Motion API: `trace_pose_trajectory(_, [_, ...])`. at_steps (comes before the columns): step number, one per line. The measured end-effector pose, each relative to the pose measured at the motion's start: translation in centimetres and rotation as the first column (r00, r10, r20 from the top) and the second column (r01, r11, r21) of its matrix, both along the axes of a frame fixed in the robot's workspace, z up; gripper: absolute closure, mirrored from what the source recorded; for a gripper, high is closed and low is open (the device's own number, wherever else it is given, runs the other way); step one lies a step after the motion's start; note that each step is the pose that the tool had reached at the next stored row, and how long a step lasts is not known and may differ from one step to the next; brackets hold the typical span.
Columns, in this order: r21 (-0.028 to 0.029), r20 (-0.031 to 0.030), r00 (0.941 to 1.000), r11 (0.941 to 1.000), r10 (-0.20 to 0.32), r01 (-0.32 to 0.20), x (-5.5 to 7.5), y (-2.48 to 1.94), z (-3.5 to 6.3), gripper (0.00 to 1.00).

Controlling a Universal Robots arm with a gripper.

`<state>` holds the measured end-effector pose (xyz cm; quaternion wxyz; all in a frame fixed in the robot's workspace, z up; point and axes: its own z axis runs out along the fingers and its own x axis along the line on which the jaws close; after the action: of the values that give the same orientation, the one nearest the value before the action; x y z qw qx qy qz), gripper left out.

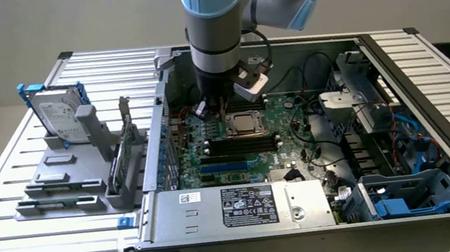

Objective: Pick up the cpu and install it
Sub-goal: 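Install the first cpu locking lever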

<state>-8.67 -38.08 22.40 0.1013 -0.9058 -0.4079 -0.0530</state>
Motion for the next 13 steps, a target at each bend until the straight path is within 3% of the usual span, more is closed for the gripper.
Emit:
trace_pose_trajectory(6, [-0.0155,-0.0004,0.9980,0.9978,0.064,-0.064,-0.04,0.37,0.20,0.89])
trace_pose_trajectory(13, [-0.0222,-0.0009,0.9905,0.9903,0.137,-0.137,-0.04,0.86,0.24,0.89])
